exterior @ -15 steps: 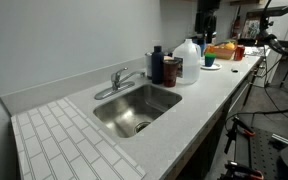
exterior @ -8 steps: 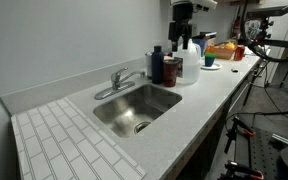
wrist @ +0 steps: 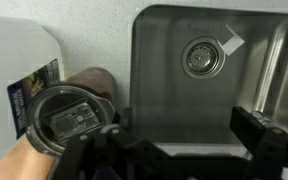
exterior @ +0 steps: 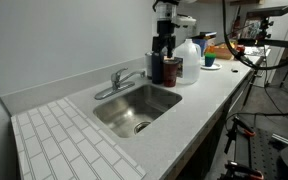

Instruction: Turn the faucet to the left

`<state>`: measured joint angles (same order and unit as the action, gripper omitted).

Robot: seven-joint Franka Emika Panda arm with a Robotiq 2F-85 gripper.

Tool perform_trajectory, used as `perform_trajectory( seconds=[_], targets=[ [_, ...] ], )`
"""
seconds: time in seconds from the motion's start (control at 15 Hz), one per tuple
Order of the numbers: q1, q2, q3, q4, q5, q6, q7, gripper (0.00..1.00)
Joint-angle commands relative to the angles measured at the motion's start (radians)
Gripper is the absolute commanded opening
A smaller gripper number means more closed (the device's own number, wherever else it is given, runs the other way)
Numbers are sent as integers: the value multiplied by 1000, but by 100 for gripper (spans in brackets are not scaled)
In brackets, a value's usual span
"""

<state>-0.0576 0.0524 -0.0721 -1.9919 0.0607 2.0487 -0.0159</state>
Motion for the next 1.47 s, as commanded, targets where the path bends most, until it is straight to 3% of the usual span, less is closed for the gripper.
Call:
perform_trajectory(
  seconds=[0.0, 0.27, 0.33, 0.73, 1.4],
  targets=[
    [-1, 114, 12, 97, 39, 11, -8, 100],
    [-4, 167, 26, 161, 62, -3, -5, 100],
    [-2, 135, 22, 104, 30, 12, 0, 100],
    [-2, 153, 25, 133, 36, 11, 0, 100],
    [-1, 298, 51, 185, 58, 152, -20, 100]
  ],
)
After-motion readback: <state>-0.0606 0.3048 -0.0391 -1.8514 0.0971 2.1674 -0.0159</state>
